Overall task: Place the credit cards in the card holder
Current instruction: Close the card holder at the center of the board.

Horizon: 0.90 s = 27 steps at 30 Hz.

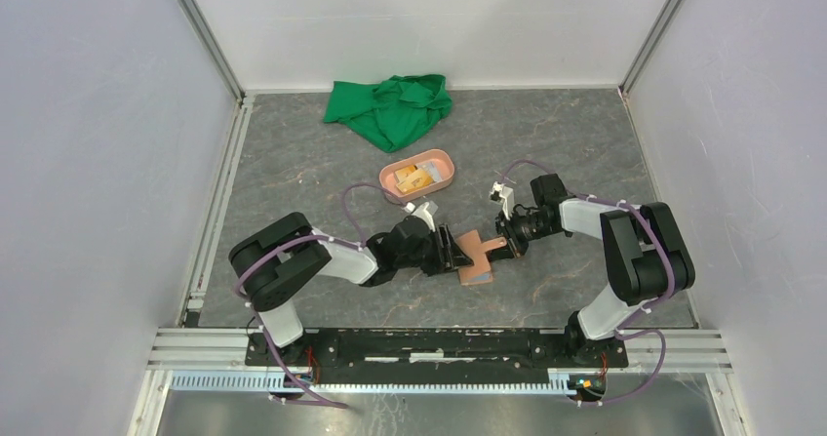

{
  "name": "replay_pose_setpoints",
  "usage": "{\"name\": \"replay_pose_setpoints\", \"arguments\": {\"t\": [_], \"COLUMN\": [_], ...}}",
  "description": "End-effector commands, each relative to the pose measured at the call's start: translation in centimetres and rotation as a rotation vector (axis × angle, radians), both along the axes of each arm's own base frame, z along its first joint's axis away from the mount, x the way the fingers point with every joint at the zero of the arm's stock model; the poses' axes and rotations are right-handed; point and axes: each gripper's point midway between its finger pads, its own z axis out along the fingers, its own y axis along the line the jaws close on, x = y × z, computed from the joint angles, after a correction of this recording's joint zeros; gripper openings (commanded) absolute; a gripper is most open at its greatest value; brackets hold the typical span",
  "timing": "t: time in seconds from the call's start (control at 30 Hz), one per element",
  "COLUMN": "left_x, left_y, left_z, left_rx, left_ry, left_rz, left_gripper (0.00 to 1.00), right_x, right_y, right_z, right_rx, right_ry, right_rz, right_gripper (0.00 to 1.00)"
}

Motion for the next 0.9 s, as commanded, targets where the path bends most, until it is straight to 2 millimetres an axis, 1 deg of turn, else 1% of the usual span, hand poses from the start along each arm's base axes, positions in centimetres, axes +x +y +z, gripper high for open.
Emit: {"name": "replay_pose_setpoints", "arguments": {"t": [0.0,0.17,0.3,0.4,0.5,0.6,0.7,0.73,0.77,0.83,0.87], "left_x": [0.5,0.0,-0.2,-0.5,-0.8,-0.6,-0.4,-0.2,-0.3,0.2,0.4], "left_y": [0.2,0.6,1.7,2.7,3.3,3.2,2.8,2.3,2.2,1.3,1.2], "left_z": [-2.4,-4.8,-7.2,-8.6,-9.2,-9.0,-8.1,-7.4,-7.0,-5.0,-4.5], "left_rx": [0.077,0.162,0.261,0.314,0.331,0.325,0.283,0.242,0.22,0.137,0.123], "left_ry": [0.048,0.081,0.098,0.117,0.124,0.116,0.098,0.081,0.079,0.025,0.003], "left_rz": [0.041,0.037,0.05,0.061,0.066,0.071,0.073,0.074,0.071,0.062,0.054], "left_gripper": [0.58,0.56,0.53,0.49,0.44,0.38,0.33,0.3,0.27,0.21,0.17], "right_x": [0.0,0.2,0.8,1.6,2.5,3.2,3.8,4.0,4.1,4.2,4.3], "right_y": [-0.6,-0.6,-0.7,-1.4,-2.5,-3.5,-4.5,-4.8,-5.0,-5.2,-5.2], "right_z": [-1.3,-1.1,-0.3,0.4,1.3,2.0,2.7,3.0,3.2,3.7,4.0], "right_rx": [-0.07,-0.065,-0.062,-0.065,-0.073,-0.082,-0.083,-0.083,-0.078,-0.058,-0.049], "right_ry": [0.009,0.002,-0.03,-0.073,-0.117,-0.159,-0.197,-0.21,-0.219,-0.229,-0.235], "right_rz": [-0.001,-0.003,-0.005,-0.033,-0.073,-0.11,-0.153,-0.164,-0.171,-0.184,-0.185], "right_gripper": [0.18,0.19,0.2,0.23,0.26,0.3,0.35,0.37,0.38,0.4,0.41]}}
